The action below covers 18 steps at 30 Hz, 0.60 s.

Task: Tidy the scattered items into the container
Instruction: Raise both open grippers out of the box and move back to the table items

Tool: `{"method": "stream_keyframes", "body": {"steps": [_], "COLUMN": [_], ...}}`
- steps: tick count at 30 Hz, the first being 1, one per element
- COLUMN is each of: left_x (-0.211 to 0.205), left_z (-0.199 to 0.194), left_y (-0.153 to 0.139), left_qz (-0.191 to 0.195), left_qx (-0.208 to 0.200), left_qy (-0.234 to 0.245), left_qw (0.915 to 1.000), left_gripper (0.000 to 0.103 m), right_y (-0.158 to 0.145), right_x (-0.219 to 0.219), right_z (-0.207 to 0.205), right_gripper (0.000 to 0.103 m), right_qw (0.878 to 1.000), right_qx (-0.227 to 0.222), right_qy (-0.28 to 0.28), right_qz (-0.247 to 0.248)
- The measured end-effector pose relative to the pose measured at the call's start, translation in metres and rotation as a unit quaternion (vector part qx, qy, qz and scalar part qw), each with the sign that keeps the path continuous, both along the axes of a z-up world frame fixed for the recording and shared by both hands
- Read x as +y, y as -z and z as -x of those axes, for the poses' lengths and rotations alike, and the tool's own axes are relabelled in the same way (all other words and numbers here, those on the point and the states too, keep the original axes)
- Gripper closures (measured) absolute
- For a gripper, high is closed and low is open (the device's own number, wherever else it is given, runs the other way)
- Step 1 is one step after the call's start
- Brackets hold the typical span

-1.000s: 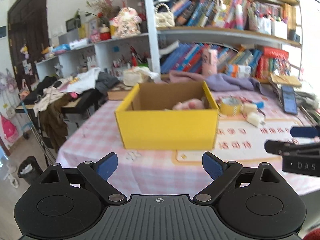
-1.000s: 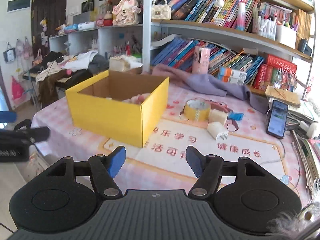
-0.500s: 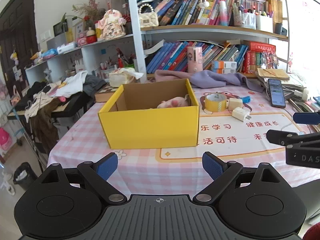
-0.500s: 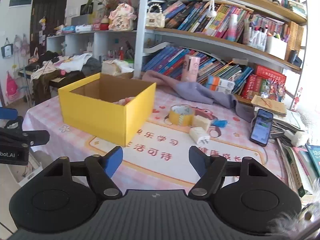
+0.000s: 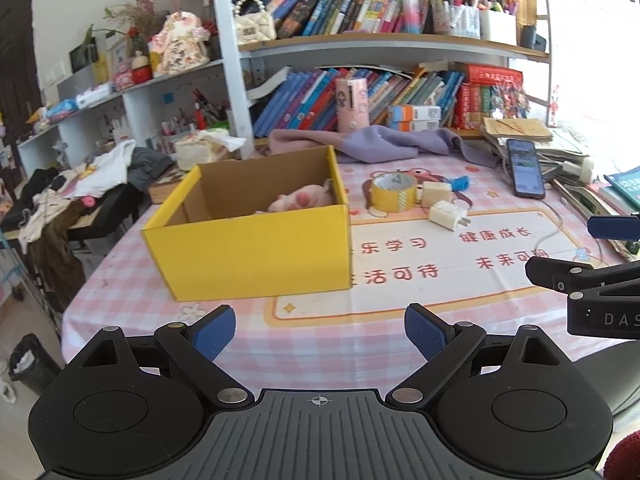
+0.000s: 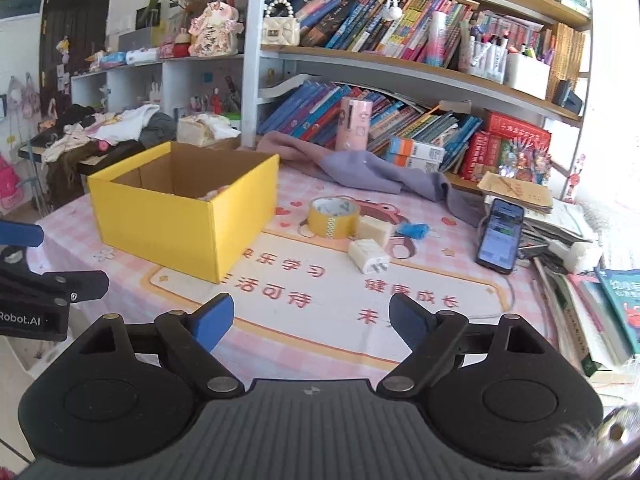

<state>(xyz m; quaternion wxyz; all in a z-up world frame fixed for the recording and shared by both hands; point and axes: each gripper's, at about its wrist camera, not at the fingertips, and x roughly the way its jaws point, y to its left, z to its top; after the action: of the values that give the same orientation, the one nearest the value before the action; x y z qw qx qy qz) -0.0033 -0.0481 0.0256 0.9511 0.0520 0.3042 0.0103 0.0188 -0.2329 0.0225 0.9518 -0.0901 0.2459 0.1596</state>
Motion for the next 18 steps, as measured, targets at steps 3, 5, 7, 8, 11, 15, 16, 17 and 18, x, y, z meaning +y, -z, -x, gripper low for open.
{"method": "stream_keyframes", "body": {"steps": [3, 5, 7, 8, 11, 15, 16, 17, 18], "left_x": [-0.009, -0.016, -0.021, -0.023, -0.032, -0.043, -0.046, -0.048, -0.051], "left_z": [-0.005, -0.008, -0.012, -0.013, -0.018, -0.026, -0.029, -0.032, -0.035], "left_y": [0.003, 0.004, 0.006, 0.007, 0.009, 0.013, 0.014, 0.014, 0.014], "left_qz": [0.001, 0.001, 0.003, 0.004, 0.006, 0.009, 0.009, 0.009, 0.009], "left_qx": [0.003, 0.003, 0.004, 0.005, 0.006, 0.009, 0.011, 0.012, 0.012], "left_qy": [0.018, 0.031, 0.043, 0.049, 0.066, 0.086, 0.090, 0.095, 0.099], "left_qw": [0.9998, 0.9995, 0.9991, 0.9988, 0.9978, 0.9962, 0.9958, 0.9954, 0.9950], "left_gripper": [0.009, 0.009, 0.009, 0.009, 0.009, 0.009, 0.009, 0.009, 0.009], "right_y": [0.003, 0.004, 0.006, 0.006, 0.009, 0.011, 0.011, 0.011, 0.011], "right_x": [-0.007, -0.013, -0.019, -0.021, -0.029, -0.041, -0.043, -0.045, -0.047], "right_z": [-0.002, -0.005, -0.008, -0.009, -0.013, -0.018, -0.020, -0.021, -0.023], "right_gripper": [0.018, 0.018, 0.018, 0.018, 0.018, 0.018, 0.018, 0.018, 0.018], "right_qw": [1.000, 1.000, 0.999, 0.999, 0.999, 0.998, 0.998, 0.997, 0.997], "right_qx": [0.003, 0.006, 0.009, 0.010, 0.010, 0.011, 0.012, 0.012, 0.011], "right_qy": [0.016, 0.026, 0.035, 0.039, 0.050, 0.064, 0.067, 0.069, 0.071], "right_qz": [0.012, 0.012, 0.012, 0.013, 0.017, 0.018, 0.018, 0.017, 0.016]}}
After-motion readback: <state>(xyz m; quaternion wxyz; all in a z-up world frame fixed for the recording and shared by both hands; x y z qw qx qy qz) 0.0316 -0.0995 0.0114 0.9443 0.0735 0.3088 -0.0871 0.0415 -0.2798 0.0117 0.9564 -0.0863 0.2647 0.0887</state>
